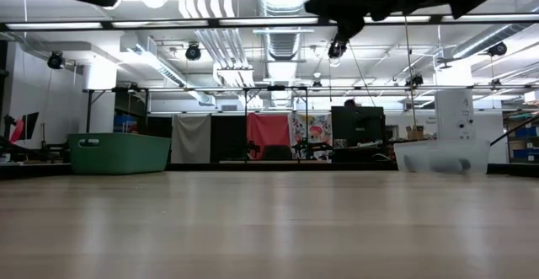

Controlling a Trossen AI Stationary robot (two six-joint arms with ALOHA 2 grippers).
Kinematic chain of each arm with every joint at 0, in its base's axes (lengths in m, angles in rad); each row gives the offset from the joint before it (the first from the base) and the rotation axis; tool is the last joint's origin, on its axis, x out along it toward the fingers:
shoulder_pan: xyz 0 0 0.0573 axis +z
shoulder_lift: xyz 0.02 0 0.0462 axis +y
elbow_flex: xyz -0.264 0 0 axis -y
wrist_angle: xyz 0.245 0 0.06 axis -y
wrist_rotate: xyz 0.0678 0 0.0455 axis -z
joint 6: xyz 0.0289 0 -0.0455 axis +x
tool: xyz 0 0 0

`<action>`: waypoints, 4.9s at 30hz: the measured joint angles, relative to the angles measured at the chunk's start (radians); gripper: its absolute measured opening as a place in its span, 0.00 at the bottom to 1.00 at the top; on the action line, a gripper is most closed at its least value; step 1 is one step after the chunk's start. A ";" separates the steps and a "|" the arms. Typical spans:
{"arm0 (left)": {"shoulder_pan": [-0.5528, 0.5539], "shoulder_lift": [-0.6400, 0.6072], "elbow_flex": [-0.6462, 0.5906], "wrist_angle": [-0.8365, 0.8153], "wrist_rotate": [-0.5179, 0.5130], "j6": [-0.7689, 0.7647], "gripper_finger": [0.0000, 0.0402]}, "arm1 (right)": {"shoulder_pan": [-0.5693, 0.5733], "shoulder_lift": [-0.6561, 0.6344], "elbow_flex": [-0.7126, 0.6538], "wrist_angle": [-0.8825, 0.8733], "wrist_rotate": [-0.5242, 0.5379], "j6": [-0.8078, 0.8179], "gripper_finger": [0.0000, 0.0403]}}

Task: Sort rubber bands into baskets
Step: Return to Home Position

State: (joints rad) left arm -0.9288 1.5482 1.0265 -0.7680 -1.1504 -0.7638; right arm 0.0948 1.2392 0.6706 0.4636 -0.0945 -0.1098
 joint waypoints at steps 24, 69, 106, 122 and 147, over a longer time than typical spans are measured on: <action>0.662 -0.709 -0.650 1.115 0.850 1.080 0.00 | -0.143 -0.254 -0.268 0.226 0.010 -0.114 0.17; 0.666 -1.543 -1.000 0.794 0.793 0.961 0.00 | -0.388 -0.808 -0.658 0.298 -0.229 0.079 0.15; 0.666 -1.511 -1.011 0.822 0.750 0.942 0.00 | -0.390 -1.236 -0.660 -0.074 -0.254 -0.005 0.15; 0.668 -1.461 -1.013 1.017 0.578 0.565 0.00 | -0.390 -1.224 -0.660 -0.202 -0.113 -0.140 0.15; 0.668 -1.455 -0.956 1.118 0.193 -0.031 0.00 | -0.390 -1.210 -0.660 -0.267 -0.113 -0.072 0.15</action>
State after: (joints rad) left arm -0.2607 0.0933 0.0708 0.3501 -0.9573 -0.7948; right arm -0.2953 0.0288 0.0105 0.1967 -0.2079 -0.1814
